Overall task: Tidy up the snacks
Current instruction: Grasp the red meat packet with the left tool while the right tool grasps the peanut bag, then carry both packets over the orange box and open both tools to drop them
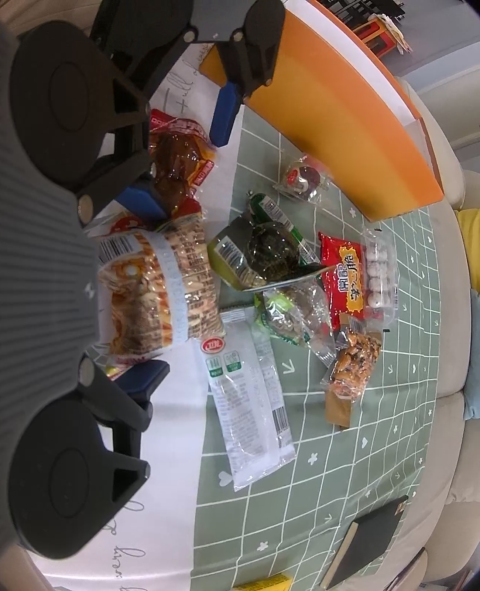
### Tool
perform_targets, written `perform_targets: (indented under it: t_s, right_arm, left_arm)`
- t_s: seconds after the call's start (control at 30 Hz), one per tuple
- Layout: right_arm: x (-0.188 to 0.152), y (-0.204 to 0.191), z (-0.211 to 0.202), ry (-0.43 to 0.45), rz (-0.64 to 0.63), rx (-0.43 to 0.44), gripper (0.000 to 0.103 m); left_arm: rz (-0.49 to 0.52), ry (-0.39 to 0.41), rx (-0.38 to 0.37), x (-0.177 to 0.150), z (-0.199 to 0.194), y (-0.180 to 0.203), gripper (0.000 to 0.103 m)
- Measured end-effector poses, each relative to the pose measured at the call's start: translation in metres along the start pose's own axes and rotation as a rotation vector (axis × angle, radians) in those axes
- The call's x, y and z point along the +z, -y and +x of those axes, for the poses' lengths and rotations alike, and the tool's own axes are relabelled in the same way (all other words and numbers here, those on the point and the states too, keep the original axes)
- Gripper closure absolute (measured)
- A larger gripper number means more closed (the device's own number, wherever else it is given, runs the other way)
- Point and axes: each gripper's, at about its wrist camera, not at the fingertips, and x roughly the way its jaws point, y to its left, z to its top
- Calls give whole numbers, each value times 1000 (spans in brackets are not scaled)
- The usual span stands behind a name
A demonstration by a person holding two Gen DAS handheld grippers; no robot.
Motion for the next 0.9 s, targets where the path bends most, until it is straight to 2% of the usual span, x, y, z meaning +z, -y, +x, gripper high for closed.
perform_targets:
  t_s: [0.03,0.17,0.4,0.47,0.63,0.77,0.9]
  right_arm:
    - [0,0,1,-1,-1,1,24]
    - [0,-3,1,0,-20,-4,29]
    - [-1,-3,0,-8,-25,14,39]
    - [-1,-2,-1,-12,-17,21,42]
    - [-2,-5,-8,-3,-10,35,43]
    - [-3,-7,-15,-5,-2,50,43]
    - [-5,-10,-22,0,-2,55,43]
  left_arm:
    - [-7,1,-1,0,0,0,16]
    - [-50,23,24,0,-9,3,41]
    - [-182,49,75,-4,-19,12,64]
    - [-238,67,79,-7,-24,11,67]
    - [-305,108,95,-16,-32,12,73]
    - [-322,147,114,-20,-43,15,79]
    - [-344,180,138,-22,-54,14,81]
